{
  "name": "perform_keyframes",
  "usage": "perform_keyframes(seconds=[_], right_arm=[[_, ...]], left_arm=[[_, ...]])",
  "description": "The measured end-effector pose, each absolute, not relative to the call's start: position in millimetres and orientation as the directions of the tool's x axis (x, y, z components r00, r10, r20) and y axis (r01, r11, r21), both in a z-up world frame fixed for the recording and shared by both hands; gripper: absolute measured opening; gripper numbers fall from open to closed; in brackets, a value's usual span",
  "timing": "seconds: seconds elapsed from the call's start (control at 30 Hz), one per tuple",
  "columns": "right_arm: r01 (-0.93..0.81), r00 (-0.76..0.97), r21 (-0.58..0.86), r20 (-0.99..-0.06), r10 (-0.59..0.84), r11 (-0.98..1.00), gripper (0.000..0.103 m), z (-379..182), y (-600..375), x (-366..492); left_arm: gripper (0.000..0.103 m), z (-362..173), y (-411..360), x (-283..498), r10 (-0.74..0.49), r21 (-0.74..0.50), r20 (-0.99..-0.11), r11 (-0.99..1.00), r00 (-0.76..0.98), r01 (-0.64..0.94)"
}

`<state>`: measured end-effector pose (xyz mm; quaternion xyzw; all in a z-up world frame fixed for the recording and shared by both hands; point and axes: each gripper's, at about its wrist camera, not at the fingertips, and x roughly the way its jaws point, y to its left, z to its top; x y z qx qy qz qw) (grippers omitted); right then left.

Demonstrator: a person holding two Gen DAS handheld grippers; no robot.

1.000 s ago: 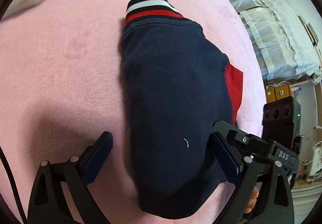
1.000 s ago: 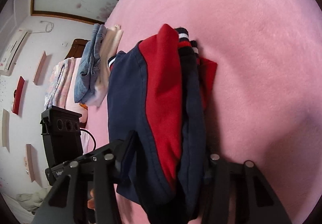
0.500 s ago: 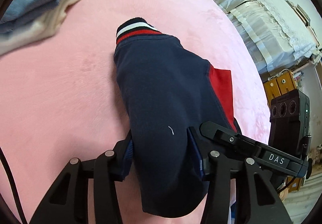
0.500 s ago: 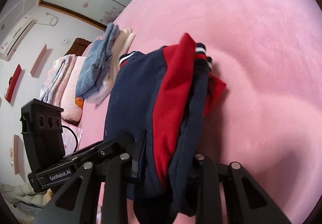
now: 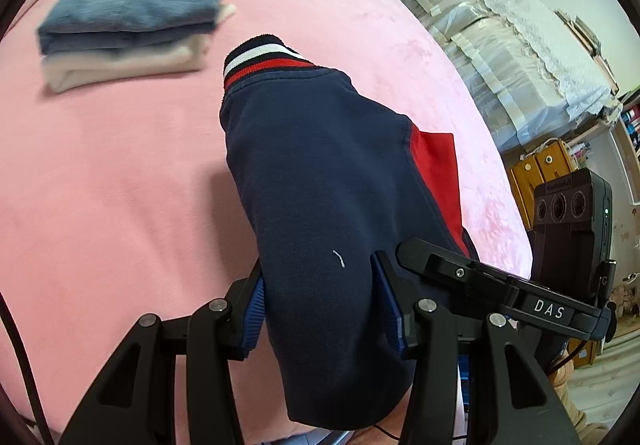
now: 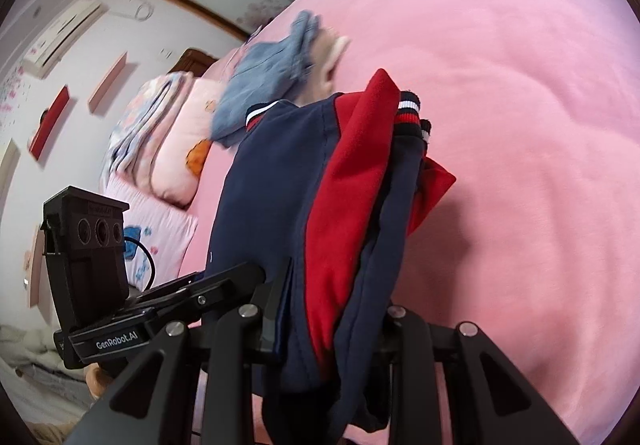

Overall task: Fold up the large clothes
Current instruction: 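Carry the navy bundle with both tools onto the folded jeans stack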

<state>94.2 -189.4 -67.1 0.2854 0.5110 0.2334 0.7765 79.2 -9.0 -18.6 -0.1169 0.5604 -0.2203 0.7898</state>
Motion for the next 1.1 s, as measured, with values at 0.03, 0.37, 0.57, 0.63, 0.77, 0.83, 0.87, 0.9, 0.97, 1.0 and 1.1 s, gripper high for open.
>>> perform_keyframes(seconds=[0.03, 0.37, 0.57, 0.63, 0.77, 0.83, 0.87, 0.9, 0.97, 1.0, 1.1], right_arm=[[-0.086, 0.362, 0.678, -0.661, 0.657, 0.73, 0.026, -62, -179, 95], [-0.17, 0.323, 0.675, -0.651, 0.687, 0.718, 0.026, -30, -90, 124], [-0.167, 0.325, 0.7, -0.626, 0.709, 0.694, 0.026, -22, -55, 164], [-0.167, 0.332, 0.707, -0.616, 0.714, 0.687, 0.027, -21, -47, 183], [-0.161, 0.346, 0.721, -0.599, 0.723, 0.674, 0.026, -17, -38, 229], [-0.167, 0.363, 0.722, -0.588, 0.723, 0.672, 0.026, -13, -33, 259], [-0.17, 0.372, 0.723, -0.583, 0.723, 0.67, 0.026, -11, -31, 271], [-0.174, 0.381, 0.722, -0.578, 0.722, 0.67, 0.026, -9, -30, 286], [-0.188, 0.404, 0.714, -0.57, 0.715, 0.675, 0.026, -6, -25, 315], [-0.191, 0.416, 0.71, -0.567, 0.711, 0.678, 0.027, -5, -23, 330], [-0.192, 0.443, 0.701, -0.563, 0.698, 0.687, 0.027, -9, -15, 372]], left_arm=[[0.048, -13, 1, 78, -0.477, -0.43, -0.832, 0.877, 0.283, 0.213], [0.048, 19, 90, 95, -0.459, -0.423, -0.818, 0.889, 0.346, 0.177], [0.048, 32, 129, 138, -0.449, -0.413, -0.813, 0.893, 0.372, 0.177], [0.048, 37, 137, 158, -0.439, -0.395, -0.812, 0.899, 0.384, 0.192], [0.049, 44, 149, 214, -0.439, -0.383, -0.805, 0.898, 0.399, 0.217], [0.049, 49, 157, 247, -0.448, -0.386, -0.795, 0.894, 0.41, 0.229], [0.049, 50, 162, 262, -0.449, -0.382, -0.791, 0.893, 0.415, 0.237], [0.049, 51, 164, 276, -0.448, -0.377, -0.788, 0.893, 0.423, 0.245], [0.05, 53, 161, 311, -0.439, -0.354, -0.78, 0.897, 0.446, 0.265], [0.05, 53, 162, 324, -0.432, -0.341, -0.778, 0.9, 0.457, 0.271], [0.05, 47, 162, 375, -0.413, -0.317, -0.775, 0.909, 0.478, 0.271]])
